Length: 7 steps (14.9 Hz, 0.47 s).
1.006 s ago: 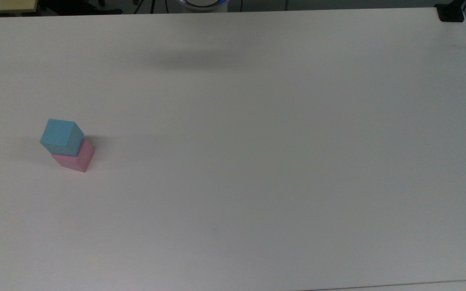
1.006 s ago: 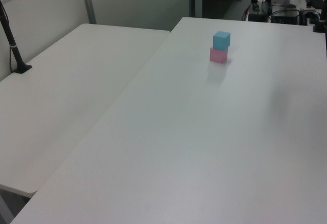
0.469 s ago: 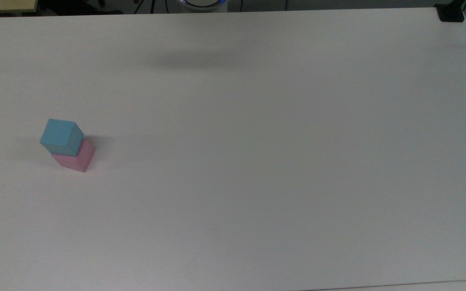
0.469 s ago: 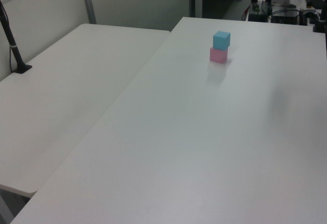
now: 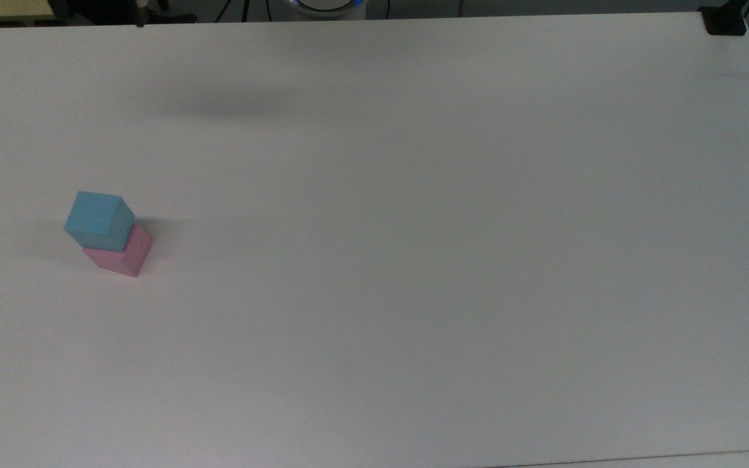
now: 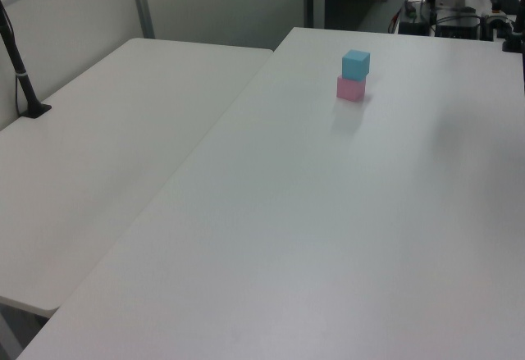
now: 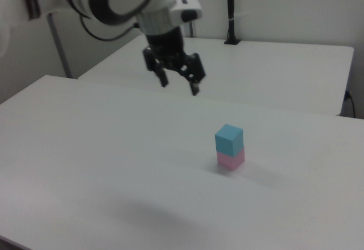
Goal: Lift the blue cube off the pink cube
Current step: 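Move the open gripper down over the light-blue cube on the pink cube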
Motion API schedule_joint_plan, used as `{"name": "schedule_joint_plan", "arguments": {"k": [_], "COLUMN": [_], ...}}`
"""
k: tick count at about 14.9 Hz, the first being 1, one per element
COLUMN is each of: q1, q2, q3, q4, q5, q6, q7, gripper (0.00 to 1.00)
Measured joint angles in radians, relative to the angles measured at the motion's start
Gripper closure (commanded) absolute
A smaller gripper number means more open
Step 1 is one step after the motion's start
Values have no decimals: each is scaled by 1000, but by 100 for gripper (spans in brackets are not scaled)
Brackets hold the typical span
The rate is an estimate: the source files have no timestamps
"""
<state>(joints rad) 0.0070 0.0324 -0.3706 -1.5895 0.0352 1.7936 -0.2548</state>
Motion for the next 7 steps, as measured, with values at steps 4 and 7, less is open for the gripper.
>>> {"name": "schedule_joint_plan", "arguments": {"k": [4, 7], "q1": [-28, -33], "q2": [201, 309], "q3": [-22, -22], "q4": [-14, -13], "q5": [52, 111], "q6": [267, 395], "q7": [-2, -2], "gripper": [0, 0]}}
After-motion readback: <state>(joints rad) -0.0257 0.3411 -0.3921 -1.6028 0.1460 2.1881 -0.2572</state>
